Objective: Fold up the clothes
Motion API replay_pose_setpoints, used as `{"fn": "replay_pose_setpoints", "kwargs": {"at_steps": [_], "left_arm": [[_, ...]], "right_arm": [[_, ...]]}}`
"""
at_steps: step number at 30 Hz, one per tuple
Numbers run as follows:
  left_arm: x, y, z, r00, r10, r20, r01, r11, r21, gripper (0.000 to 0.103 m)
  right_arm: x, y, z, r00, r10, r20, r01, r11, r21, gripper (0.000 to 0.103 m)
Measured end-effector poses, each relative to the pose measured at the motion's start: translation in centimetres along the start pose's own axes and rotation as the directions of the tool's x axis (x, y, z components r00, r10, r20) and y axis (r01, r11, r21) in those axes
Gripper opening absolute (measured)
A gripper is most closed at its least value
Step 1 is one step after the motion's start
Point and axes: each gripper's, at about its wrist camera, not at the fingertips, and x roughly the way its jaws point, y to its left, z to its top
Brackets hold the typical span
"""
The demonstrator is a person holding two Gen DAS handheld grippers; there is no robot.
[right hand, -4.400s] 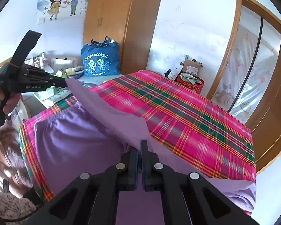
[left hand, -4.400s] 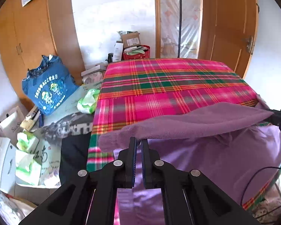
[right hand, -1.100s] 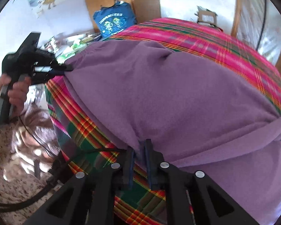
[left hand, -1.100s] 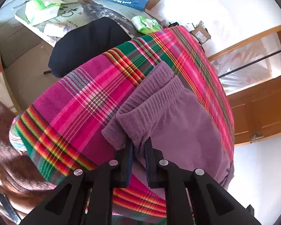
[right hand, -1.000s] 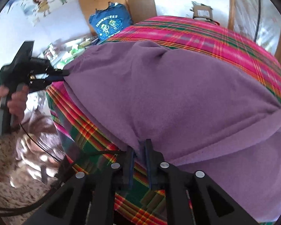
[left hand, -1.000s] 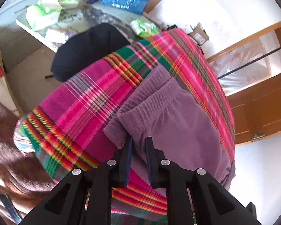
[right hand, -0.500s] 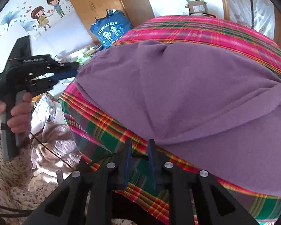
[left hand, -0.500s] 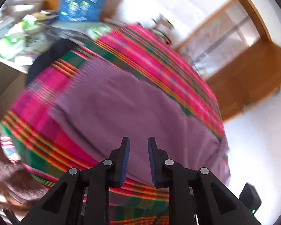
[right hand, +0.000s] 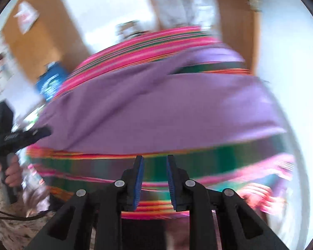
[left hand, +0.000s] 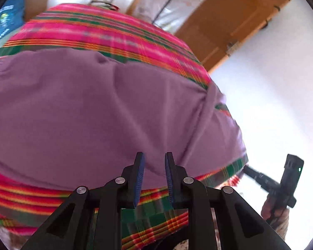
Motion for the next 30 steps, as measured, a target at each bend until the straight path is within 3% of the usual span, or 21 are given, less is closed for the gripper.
{"fn": "replay_pose_setpoints", "kwargs": {"at_steps": [4, 8, 18, 23, 26, 30], "left_arm": [[1.2, 0.6, -0.6, 0.999, -0.02, -0.034, 0.02, 1.0, -0.004, 0.021], [1.7, 1.5, -1.1, 0.998, -0.042, -0.051, 0.042, 0.999, -0.003, 0.021], [1.4, 3.0, -1.4, 0.991, -0.122, -0.056, 0.122, 0.993, -0.002, 0.021], [2.5, 2.9, -0.3, 0.985, -0.164, -0.062, 0.163, 0.986, -0.014, 0.021], [2.7, 2.9, -0.1, 0.982, -0.176, -0.068, 0.176, 0.984, -0.004, 0.021], [2.9, 2.6, -0.1, 0.983, -0.17, -0.075, 0.172, 0.985, 0.022, 0.021]], "right_arm": [[-1.7, -3.9, 0.5, 0.986, -0.152, 0.07, 0.143, 0.983, 0.118, 0.024], [0.1, -4.0, 2.1, 0.981, -0.137, 0.137, 0.111, 0.978, 0.179, 0.025], [7.1, 0.0, 11.5, 0.977, -0.116, 0.179, 0.107, 0.992, 0.061, 0.025], [9.9, 1.1, 16.1, 0.973, -0.155, 0.172, 0.151, 0.988, 0.035, 0.027], [12.3, 1.7, 17.9, 0.978, -0.149, 0.147, 0.153, 0.988, -0.013, 0.031], [15.8, 1.9, 20.0, 0.968, -0.242, 0.073, 0.245, 0.968, -0.043, 0.032]]}}
